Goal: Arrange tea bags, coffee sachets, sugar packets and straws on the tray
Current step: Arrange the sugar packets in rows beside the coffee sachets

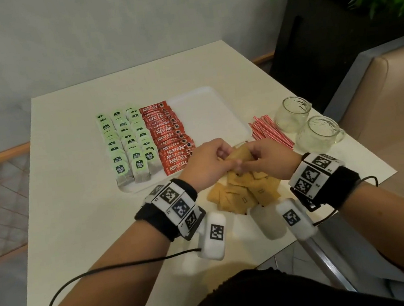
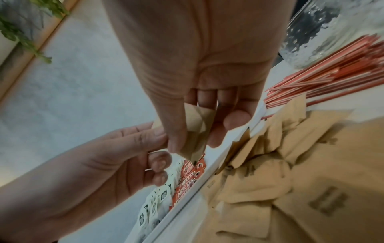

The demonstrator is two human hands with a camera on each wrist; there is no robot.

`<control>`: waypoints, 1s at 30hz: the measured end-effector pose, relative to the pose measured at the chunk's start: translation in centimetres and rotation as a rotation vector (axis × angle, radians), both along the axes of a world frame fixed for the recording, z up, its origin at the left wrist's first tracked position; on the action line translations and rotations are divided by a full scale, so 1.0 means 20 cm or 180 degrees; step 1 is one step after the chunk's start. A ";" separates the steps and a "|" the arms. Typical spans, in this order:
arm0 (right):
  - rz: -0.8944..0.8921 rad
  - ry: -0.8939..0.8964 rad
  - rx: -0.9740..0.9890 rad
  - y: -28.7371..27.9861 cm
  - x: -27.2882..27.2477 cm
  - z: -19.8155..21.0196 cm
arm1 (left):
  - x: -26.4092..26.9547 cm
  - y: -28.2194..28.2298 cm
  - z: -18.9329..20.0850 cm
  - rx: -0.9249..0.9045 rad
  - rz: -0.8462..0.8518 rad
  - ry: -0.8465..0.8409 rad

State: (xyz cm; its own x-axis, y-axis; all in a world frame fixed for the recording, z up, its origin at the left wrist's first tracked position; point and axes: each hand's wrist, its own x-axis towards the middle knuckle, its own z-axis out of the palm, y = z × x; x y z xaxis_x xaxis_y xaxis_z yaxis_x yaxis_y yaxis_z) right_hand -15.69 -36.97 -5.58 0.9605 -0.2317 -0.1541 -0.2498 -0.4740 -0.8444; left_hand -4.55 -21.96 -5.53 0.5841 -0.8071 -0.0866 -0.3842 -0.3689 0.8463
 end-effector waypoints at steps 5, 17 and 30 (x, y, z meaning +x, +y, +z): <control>0.0048 0.0185 0.0018 -0.12 -0.13 -0.04 | -0.09 -0.06 -0.04 0.0232 -0.0272 -0.0052; 0.0128 0.0966 -0.0124 -0.34 -0.31 -0.13 | -0.28 -0.23 -0.14 0.1859 -0.0871 -0.1710; 0.0036 0.0457 0.0878 -0.30 -0.25 -0.16 | -0.26 -0.16 -0.13 0.0527 0.0227 0.0686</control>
